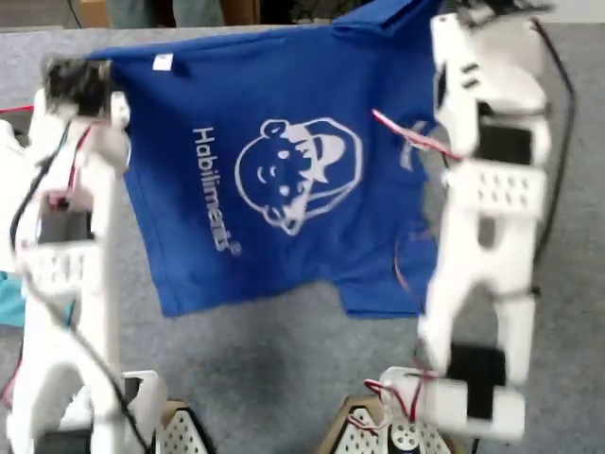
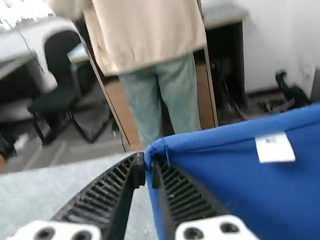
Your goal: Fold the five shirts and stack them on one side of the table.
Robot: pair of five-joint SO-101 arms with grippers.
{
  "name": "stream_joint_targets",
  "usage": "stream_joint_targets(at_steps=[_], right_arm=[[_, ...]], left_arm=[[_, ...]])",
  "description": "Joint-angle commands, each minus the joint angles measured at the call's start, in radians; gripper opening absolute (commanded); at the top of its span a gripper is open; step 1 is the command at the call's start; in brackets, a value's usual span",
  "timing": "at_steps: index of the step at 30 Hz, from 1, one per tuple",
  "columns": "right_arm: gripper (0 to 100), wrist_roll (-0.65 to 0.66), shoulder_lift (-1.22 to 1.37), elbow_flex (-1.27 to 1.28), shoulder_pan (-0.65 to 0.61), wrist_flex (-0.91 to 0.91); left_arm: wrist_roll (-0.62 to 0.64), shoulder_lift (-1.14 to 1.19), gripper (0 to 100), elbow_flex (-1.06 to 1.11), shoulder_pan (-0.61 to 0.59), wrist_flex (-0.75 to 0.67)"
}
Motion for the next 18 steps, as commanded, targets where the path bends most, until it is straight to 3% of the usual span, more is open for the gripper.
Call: stream_joint_targets(at_steps=[1,6,11,16,18], right_arm=[[1.3,0.002,0.219,-0.28,-0.032,-0.017],[1.3,0.003,0.521,-0.736,-0.061,0.213],[1.3,0.011,0.742,-1.185,-0.052,0.6],[1.3,0.207,0.857,-1.531,-0.06,1.115],[1.3,0.288,0.857,-1.538,-0.064,1.267]], left_arm=[[-0.003,0.244,3,-0.295,-0.013,0.04],[-0.003,0.485,3,-0.587,-0.013,0.226],[-0.005,0.568,3,-0.742,-0.015,0.483],[-0.011,0.566,3,-0.743,-0.012,0.753],[-0.011,0.574,3,-0.737,-0.01,0.855]])
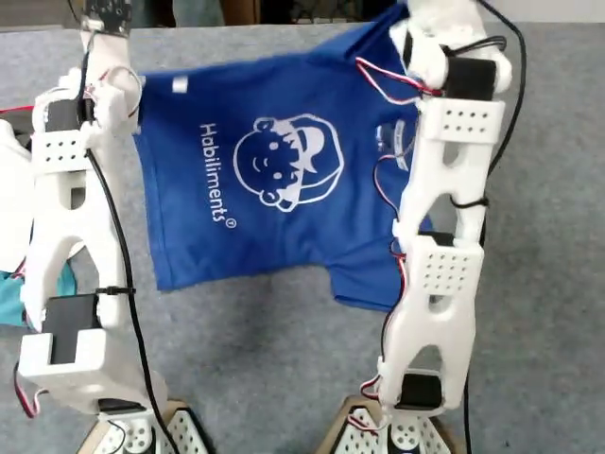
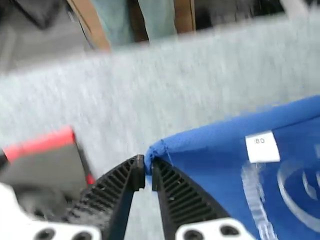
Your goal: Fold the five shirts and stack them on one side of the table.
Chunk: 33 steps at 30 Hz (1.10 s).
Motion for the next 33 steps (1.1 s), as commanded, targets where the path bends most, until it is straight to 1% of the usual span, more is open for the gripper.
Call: stream_joint_targets(at_steps=[1,3,7,10,16,19,21,24,29,33], right_arm=[[1.3,0.144,-0.019,-0.101,-0.011,0.31],[1.3,0.169,-0.019,-0.068,0.011,0.327],[1.3,0.169,-0.05,-0.035,0.038,0.333],[1.3,0.189,-0.124,0.096,0.058,0.333],[1.3,0.328,-0.423,0.648,0.069,0.327],[1.3,0.371,-0.587,0.898,0.074,0.305],[1.3,0.381,-0.685,1.046,0.087,0.281],[1.3,0.385,-0.822,1.259,0.092,0.247],[1.3,0.459,-1.033,1.593,0.097,0.23],[1.3,0.456,-1.202,1.828,0.098,0.138]], left_arm=[[-0.009,-0.005,3,-0.035,-0.012,0.169],[-0.009,-0.009,3,0.038,-0.012,0.175],[-0.009,-0.017,3,0.228,0.002,0.115],[-0.009,-0.063,3,0.384,0.012,0.064],[-0.008,-0.252,3,0.685,0.01,-0.064],[-0.005,-0.361,3,0.78,0.01,-0.054],[-0.005,-0.405,3,0.839,0.012,-0.072],[-0.006,-0.437,3,0.912,0.012,-0.1],[-0.009,-0.448,3,0.978,0.004,-0.098],[-0.011,-0.448,3,1.041,0.015,-0.104]])
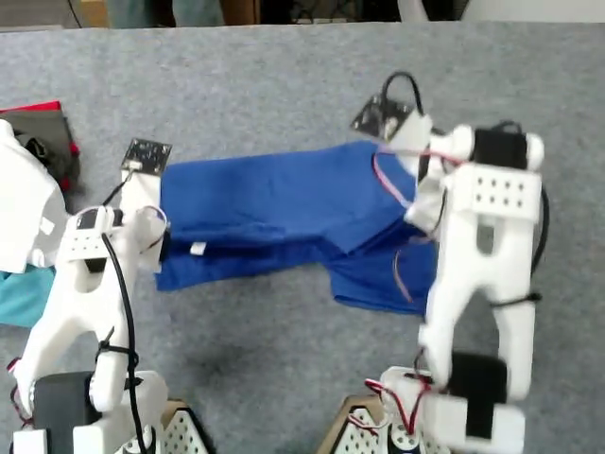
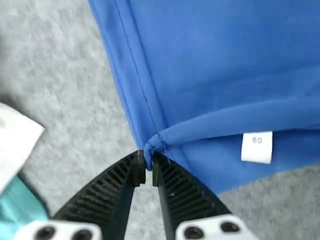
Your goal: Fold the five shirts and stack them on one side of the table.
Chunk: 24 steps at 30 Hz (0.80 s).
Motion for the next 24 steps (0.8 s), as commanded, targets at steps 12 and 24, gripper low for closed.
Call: stream_joint_targets(at_steps=[12,24], right_arm=[[1.3,0.011,-0.367,0.579,0.118,-0.229],[13.2,0.009,-0.375,0.711,0.121,-0.373]], left_arm=[[-0.106,-0.035,3,0.05,-0.001,0.002],[-0.221,-0.037,3,0.012,-0.007,0.035]])
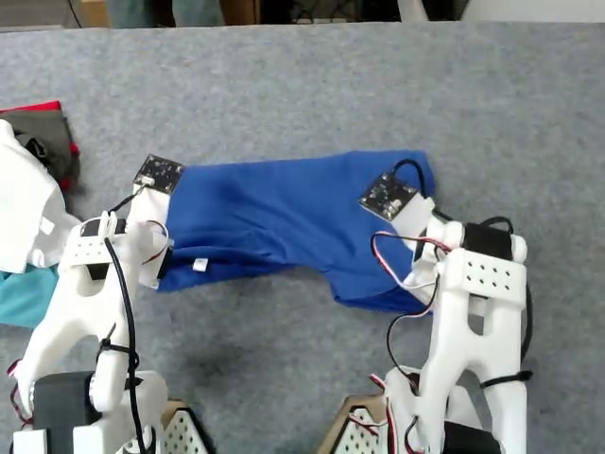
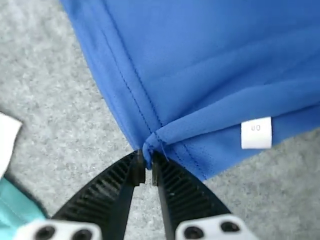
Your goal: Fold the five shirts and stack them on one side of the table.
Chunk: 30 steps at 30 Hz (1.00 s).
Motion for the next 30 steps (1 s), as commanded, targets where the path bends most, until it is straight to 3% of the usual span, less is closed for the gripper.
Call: stream_joint_targets(at_steps=[1,8,13,20,26,30], right_arm=[[16.5,0.009,-0.024,0.004,0.014,-0.037],[31.2,0.011,-0.027,0.004,0.014,-0.049],[31.5,0.011,-0.027,-0.001,0.018,-0.049],[31.5,0.008,-0.022,-0.054,0.02,-0.063],[31.5,-0.081,-0.022,-0.065,0.014,-0.149],[31.5,-0.126,-0.021,-0.108,0.014,-0.155]], left_arm=[[-0.078,-0.035,3,-0.061,-0.007,0.058],[-0.173,-0.035,3,-0.196,-0.007,0.252],[-0.192,-0.035,3,-0.231,0.002,0.292],[-0.41,-0.035,4,-0.232,-0.015,0.43],[-0.276,-0.034,24,-0.242,-0.091,0.339],[-0.195,-0.034,27,-0.248,-0.107,0.305]])
